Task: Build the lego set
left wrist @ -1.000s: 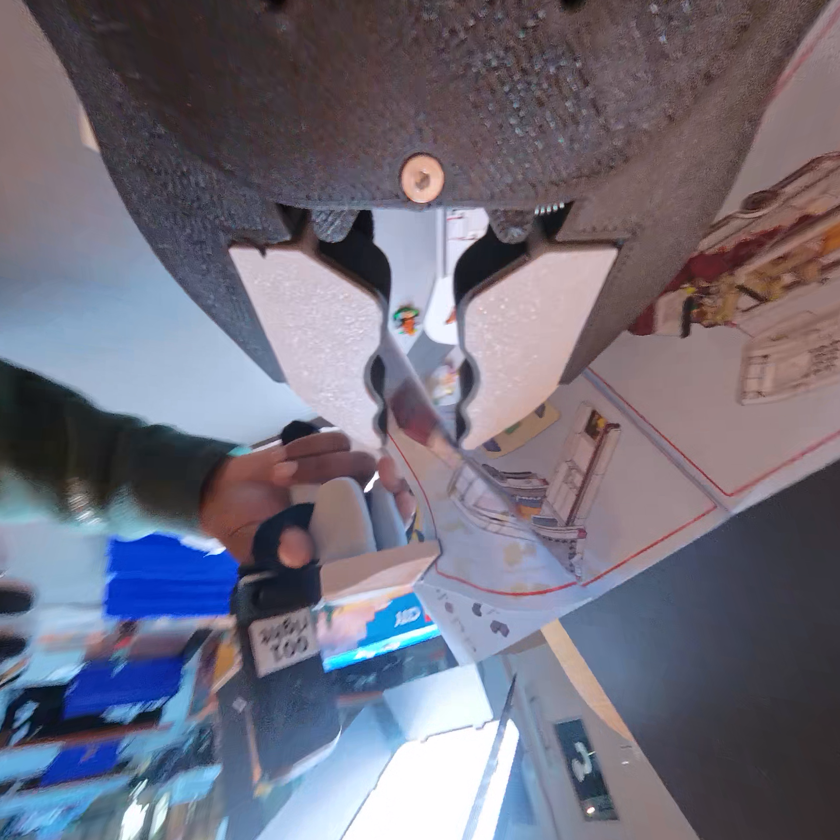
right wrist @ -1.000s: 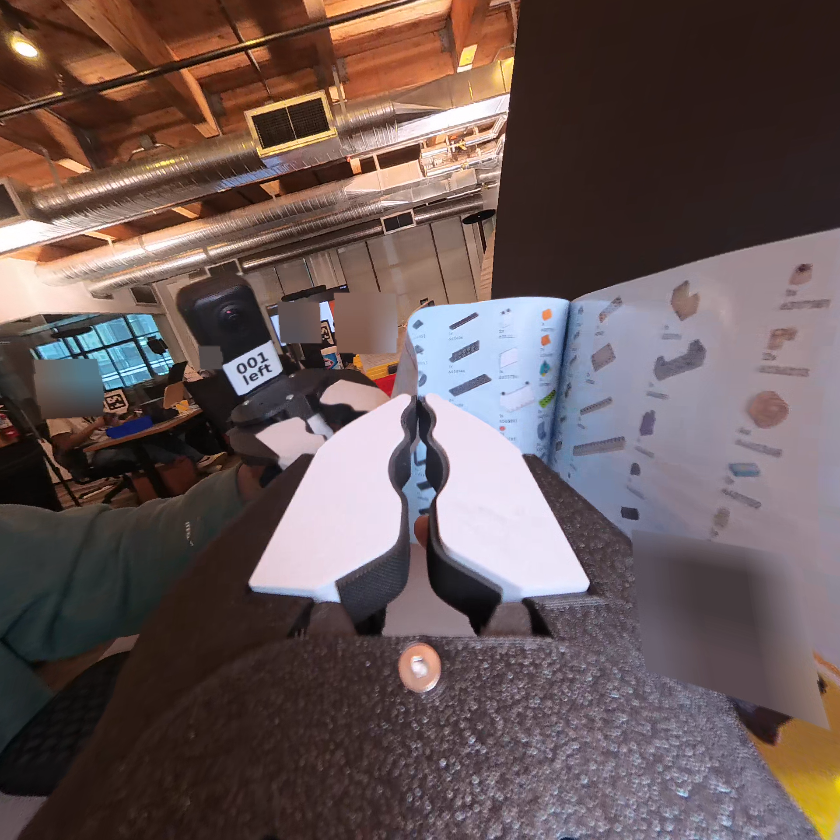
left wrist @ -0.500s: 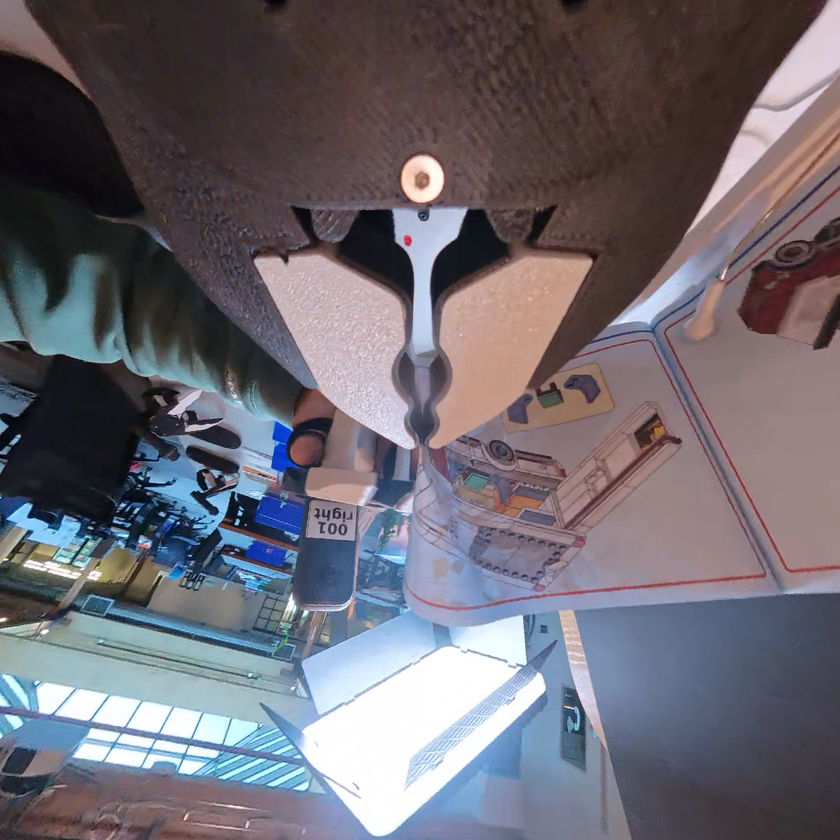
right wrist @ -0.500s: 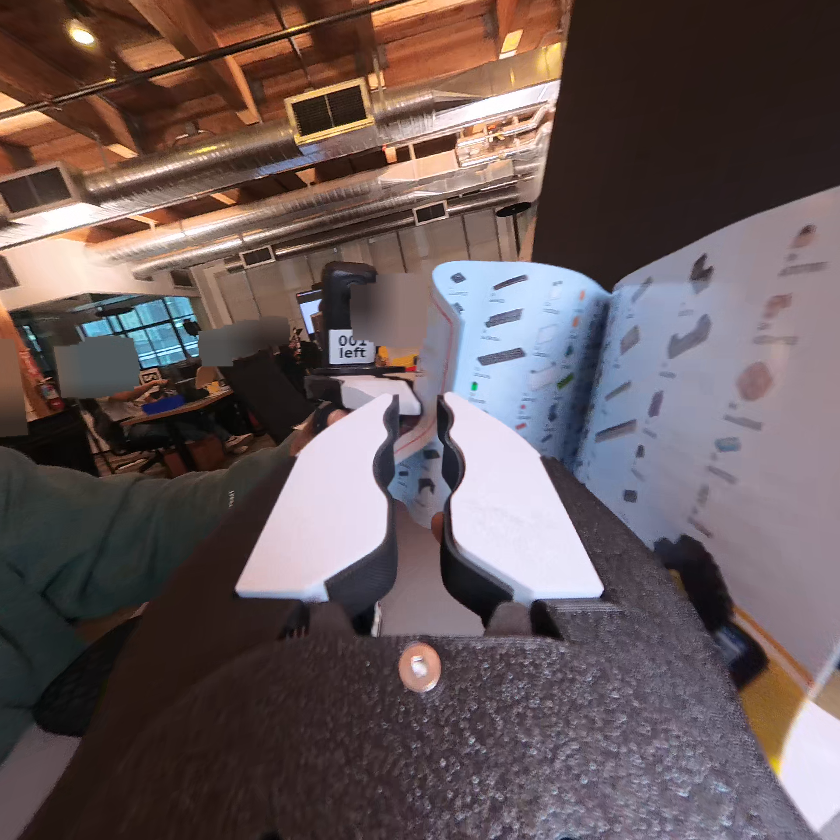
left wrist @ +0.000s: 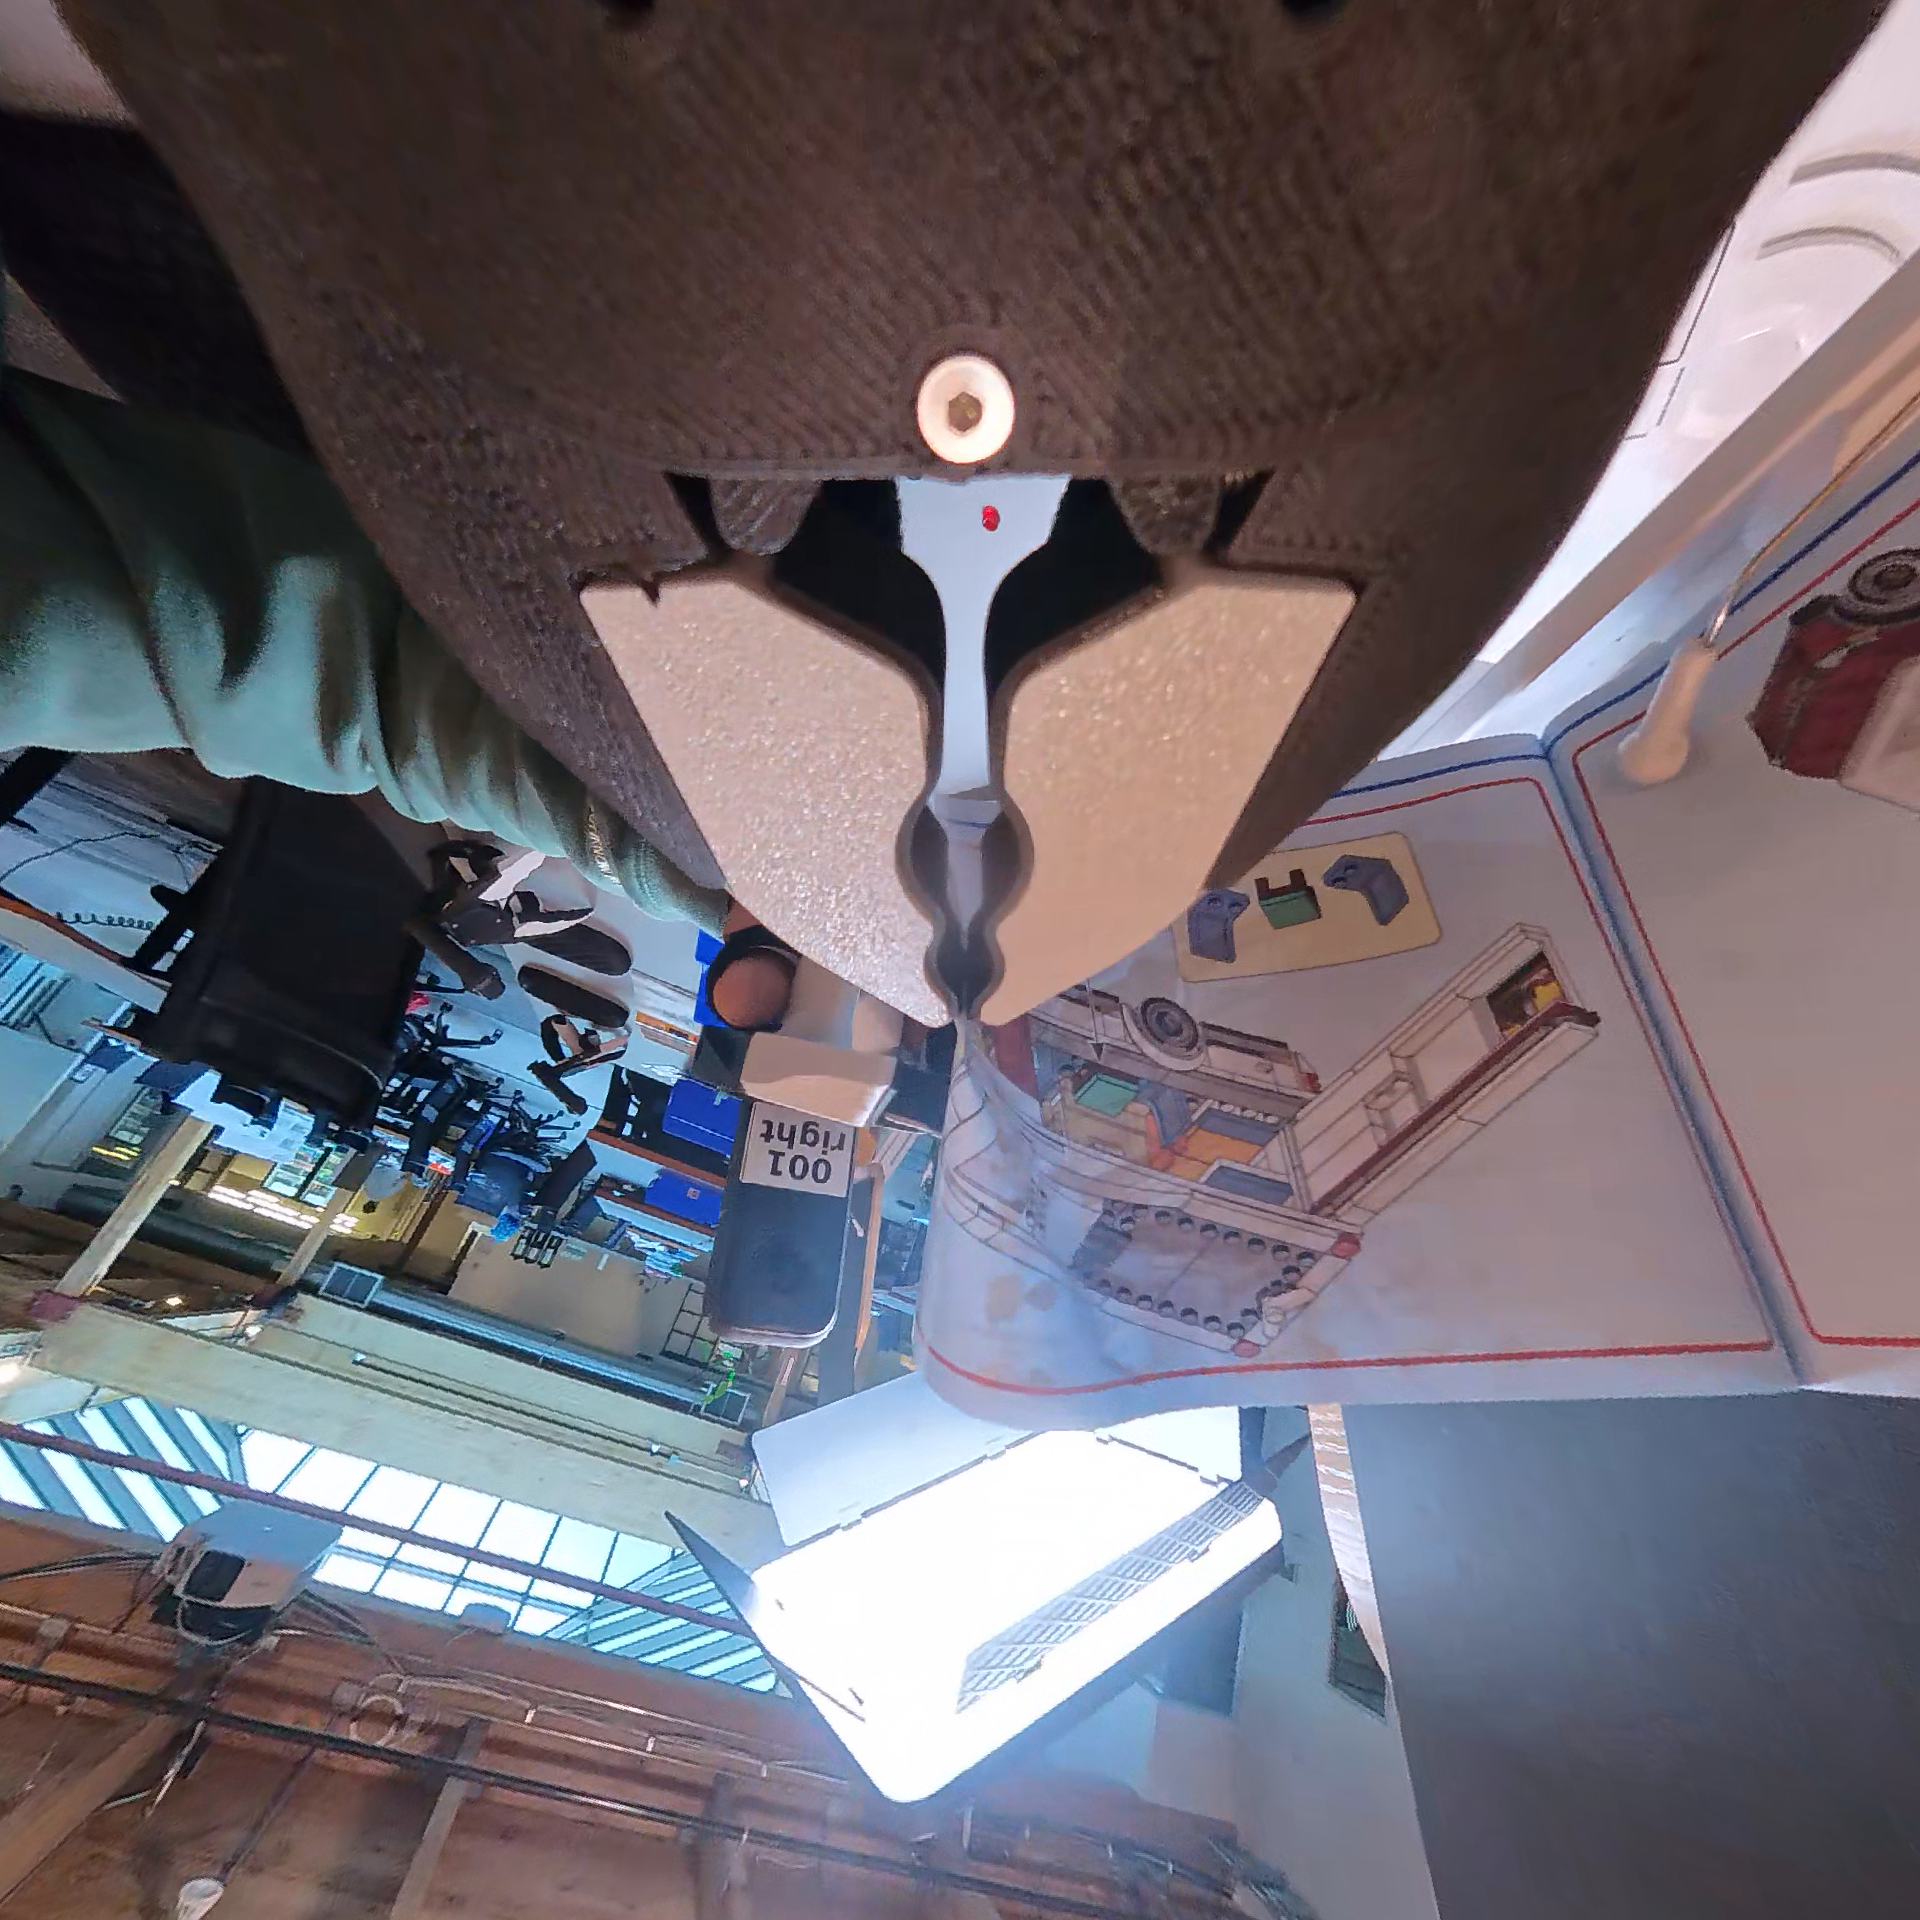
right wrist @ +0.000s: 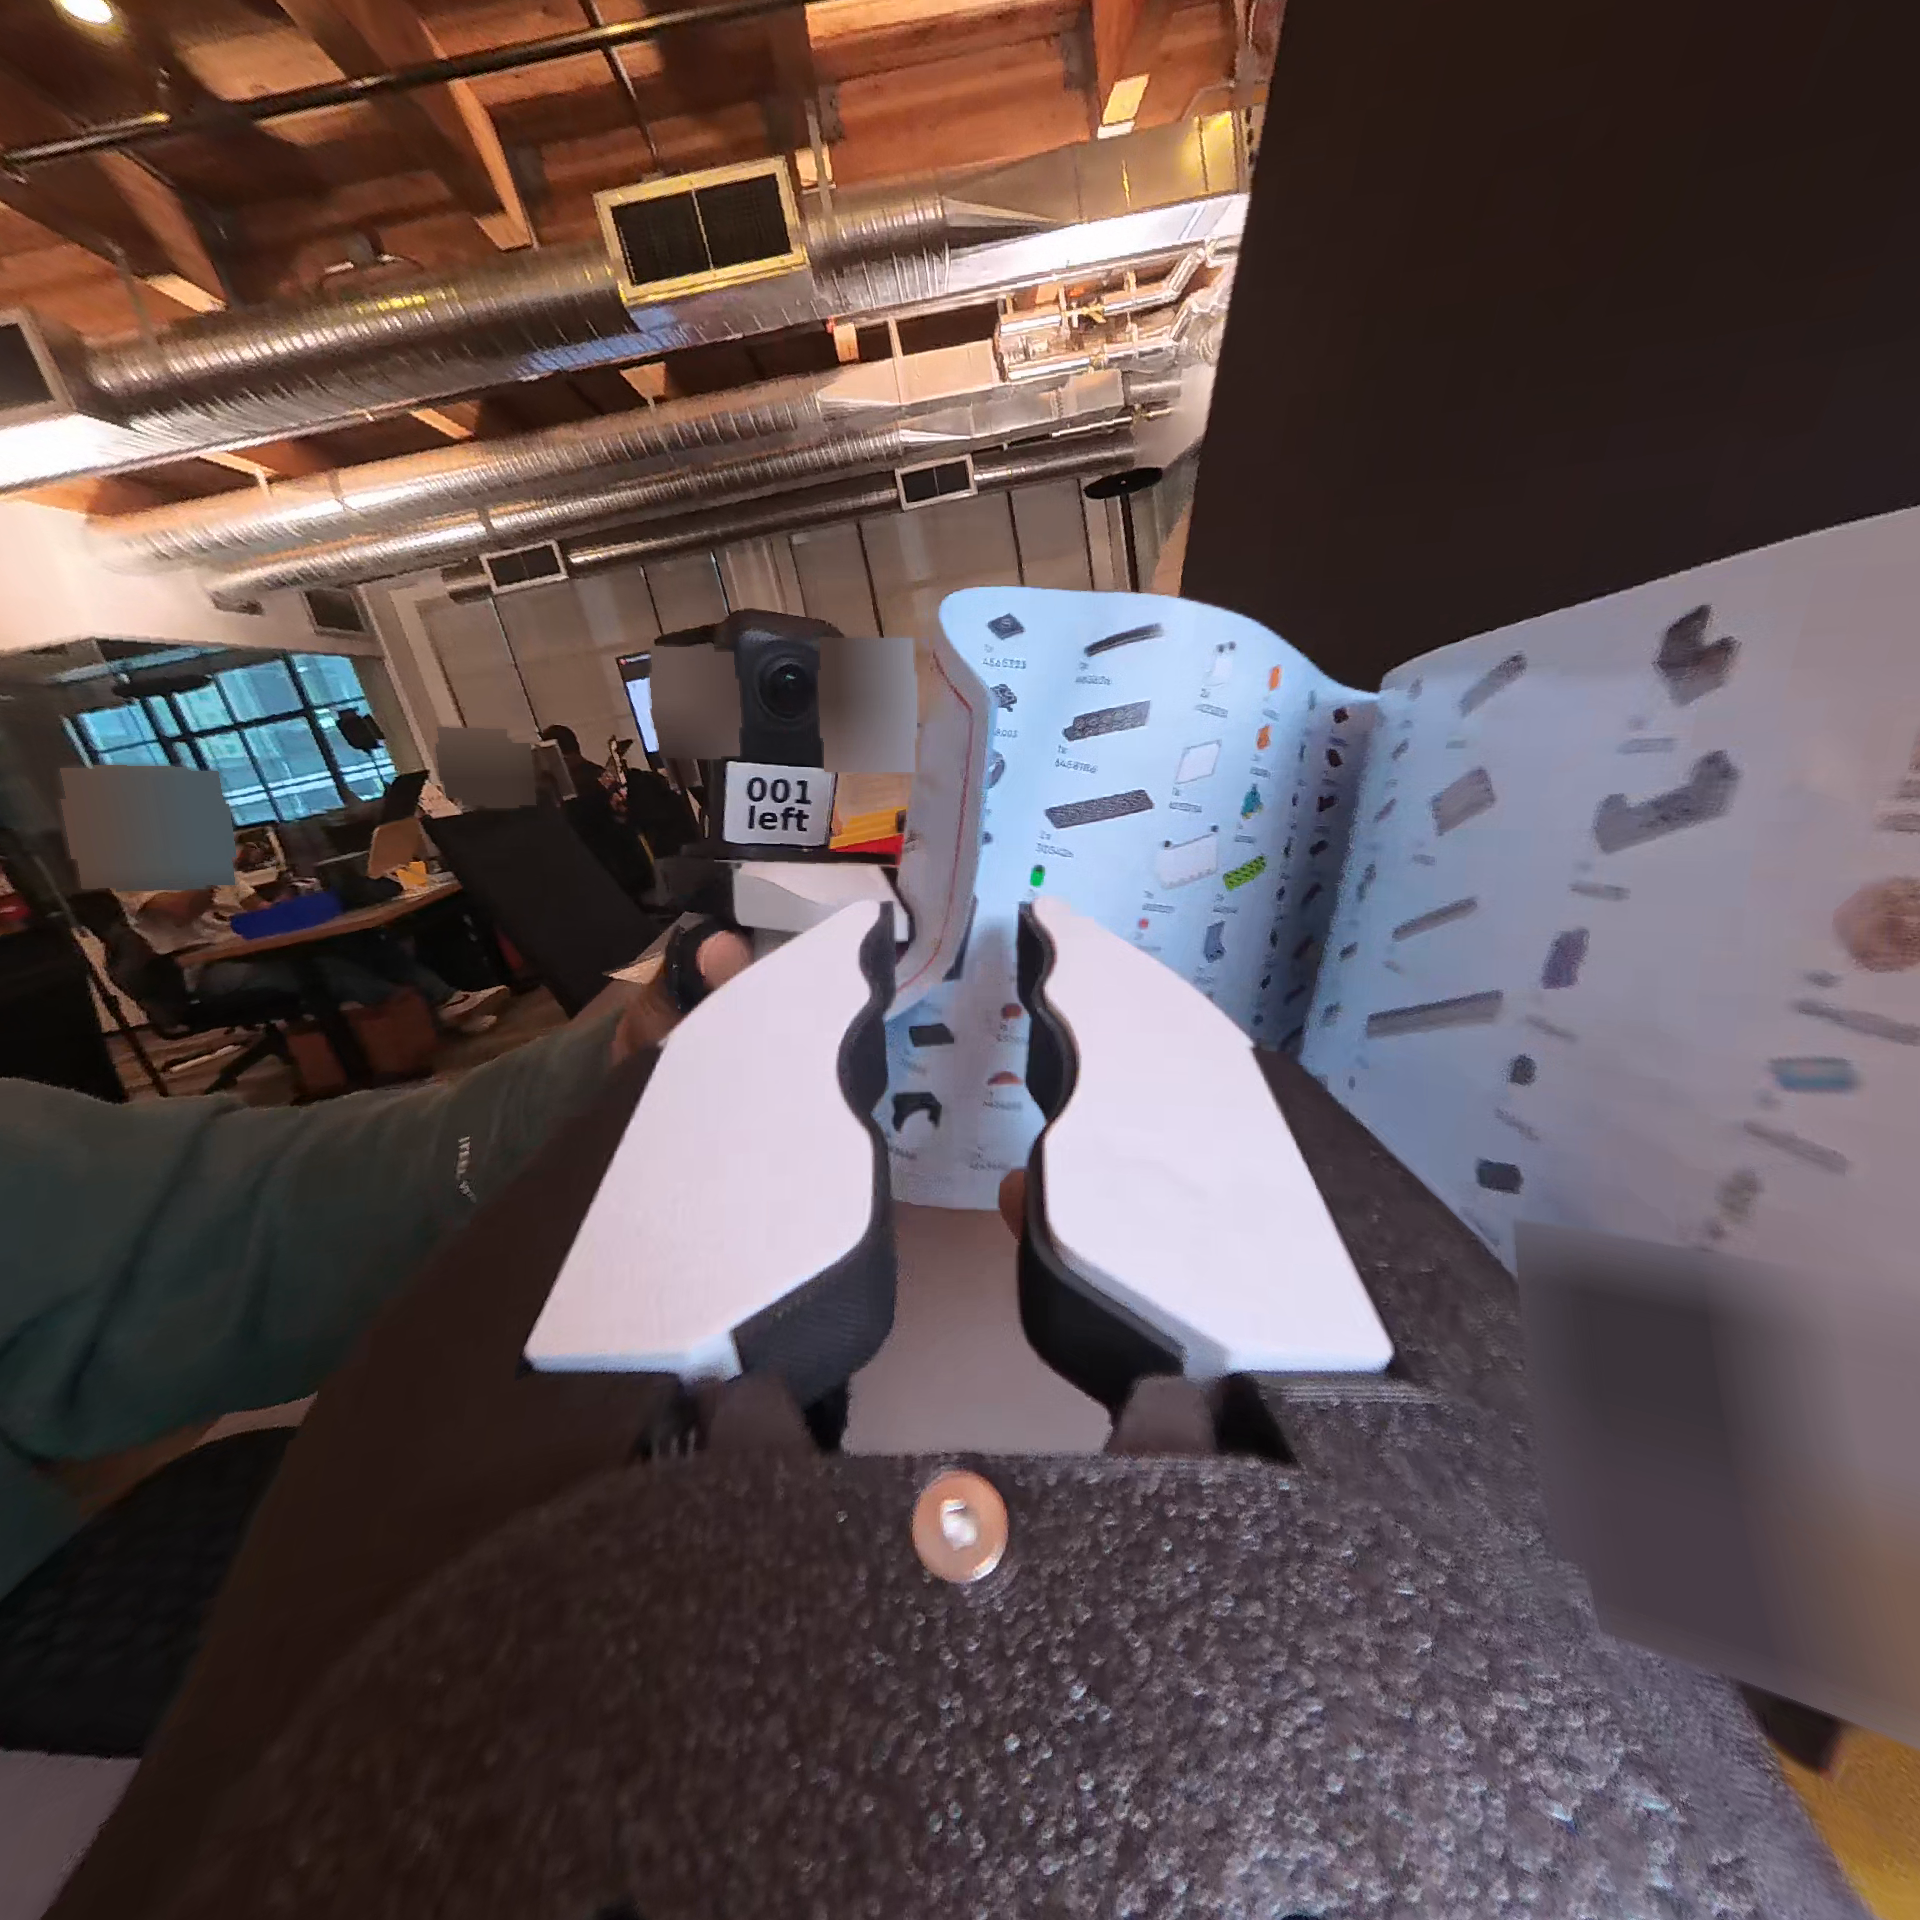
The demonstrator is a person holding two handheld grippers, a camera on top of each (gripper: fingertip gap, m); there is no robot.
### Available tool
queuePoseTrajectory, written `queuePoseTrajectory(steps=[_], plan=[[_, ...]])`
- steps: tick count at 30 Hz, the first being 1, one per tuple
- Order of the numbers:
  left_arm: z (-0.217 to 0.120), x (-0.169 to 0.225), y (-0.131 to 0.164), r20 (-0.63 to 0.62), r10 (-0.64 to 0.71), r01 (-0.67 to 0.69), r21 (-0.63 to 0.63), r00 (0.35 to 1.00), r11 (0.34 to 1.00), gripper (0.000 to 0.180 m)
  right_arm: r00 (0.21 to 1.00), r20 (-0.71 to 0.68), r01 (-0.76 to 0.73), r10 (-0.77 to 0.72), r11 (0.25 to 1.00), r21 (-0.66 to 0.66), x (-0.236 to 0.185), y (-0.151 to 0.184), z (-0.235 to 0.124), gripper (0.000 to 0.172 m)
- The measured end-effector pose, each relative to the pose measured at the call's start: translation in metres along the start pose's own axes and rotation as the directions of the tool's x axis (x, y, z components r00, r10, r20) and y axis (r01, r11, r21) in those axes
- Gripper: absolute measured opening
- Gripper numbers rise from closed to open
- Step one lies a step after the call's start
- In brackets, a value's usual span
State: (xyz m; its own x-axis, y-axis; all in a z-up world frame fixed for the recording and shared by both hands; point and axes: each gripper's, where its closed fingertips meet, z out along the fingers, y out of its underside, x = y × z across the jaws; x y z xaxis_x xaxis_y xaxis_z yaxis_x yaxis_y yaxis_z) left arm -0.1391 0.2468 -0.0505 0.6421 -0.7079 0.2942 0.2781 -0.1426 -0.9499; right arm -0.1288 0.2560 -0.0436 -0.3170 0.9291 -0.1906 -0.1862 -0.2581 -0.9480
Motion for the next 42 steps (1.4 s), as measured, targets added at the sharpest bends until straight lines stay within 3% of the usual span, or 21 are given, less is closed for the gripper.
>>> queuePoseTrajectory(steps=[3, 22, 23, 26, 27, 28, 29, 32, 38, 40, 42], plan=[[0.003, 0.000, 0.002, 0.002, 0.007, -0.007, -0.007, 1.000, 1.000, 0.000, 0.999, 0.014, 0.028, -0.028, 1.000, 0.003, -0.006, -0.002, 0.003, 0.000], [-0.022, -0.024, -0.011, 0.114, 0.014, -0.018, 0.038, 0.993, 0.999, 0.000, 0.999, -0.037, -0.029, 0.029, 0.999, 0.020, 0.018, -0.008, -0.021, 0.000], [-0.019, -0.022, -0.009, 0.119, 0.046, -0.049, 0.021, 0.992, 0.999, 0.002, 0.999, -0.033, -0.023, 0.023, 1.000, 0.008, 0.015, -0.005, -0.018, 0.000], [-0.001, -0.013, 0.001, 0.121, 0.100, -0.096, -0.041, 0.988, 0.995, 0.032, 1.000, -0.008, -0.015, 0.015, 0.999, -0.032, 0.008, 0.005, -0.006, 0.000], [0.003, -0.013, 0.003, 0.136, 0.134, -0.126, -0.064, 0.982, 0.990, 0.025, 1.000, -0.004, -0.008, 0.008, 0.999, -0.042, 0.006, 0.007, -0.003, 0.000], [0.005, -0.014, 0.004, 0.156, 0.180, -0.168, -0.084, 0.971, 0.982, 0.007, 1.000, -0.004, -0.003, 0.002, 0.999, -0.044, 0.006, 0.008, -0.001, 0.000], [0.006, -0.014, 0.005, 0.167, 0.221, -0.206, -0.100, 0.961, 0.973, 0.003, 1.000, -0.007, -0.001, 0.001, 0.999, -0.040, 0.006, 0.006, -0.001, 0.000], [0.006, -0.010, 0.003, 0.134, 0.193, -0.181, -0.102, 0.972, 0.978, 0.000, 1.000, -0.001, -0.002, 0.002, 0.999, -0.053, 0.006, 0.007, -0.005, 0.000], [-0.008, -0.011, -0.012, 0.078, 0.031, -0.034, 0.043, 0.996, 0.999, 0.000, 1.000, 0.006, -0.026, 0.027, 1.000, -0.004, 0.009, 0.000, -0.013, 0.000], [-0.009, -0.010, -0.009, 0.058, 0.024, -0.026, 0.037, 0.998, 0.999, 0.000, 1.000, -0.012, -0.005, 0.005, 1.000, -0.026, 0.010, 0.004, -0.011, 0.000], [-0.006, -0.006, -0.004, 0.041, 0.040, -0.041, 0.024, 0.998, 0.999, 0.000, 1.000, -0.002, 0.000, 0.000, 0.999, -0.039, 0.005, 0.008, -0.004, 0.016]])
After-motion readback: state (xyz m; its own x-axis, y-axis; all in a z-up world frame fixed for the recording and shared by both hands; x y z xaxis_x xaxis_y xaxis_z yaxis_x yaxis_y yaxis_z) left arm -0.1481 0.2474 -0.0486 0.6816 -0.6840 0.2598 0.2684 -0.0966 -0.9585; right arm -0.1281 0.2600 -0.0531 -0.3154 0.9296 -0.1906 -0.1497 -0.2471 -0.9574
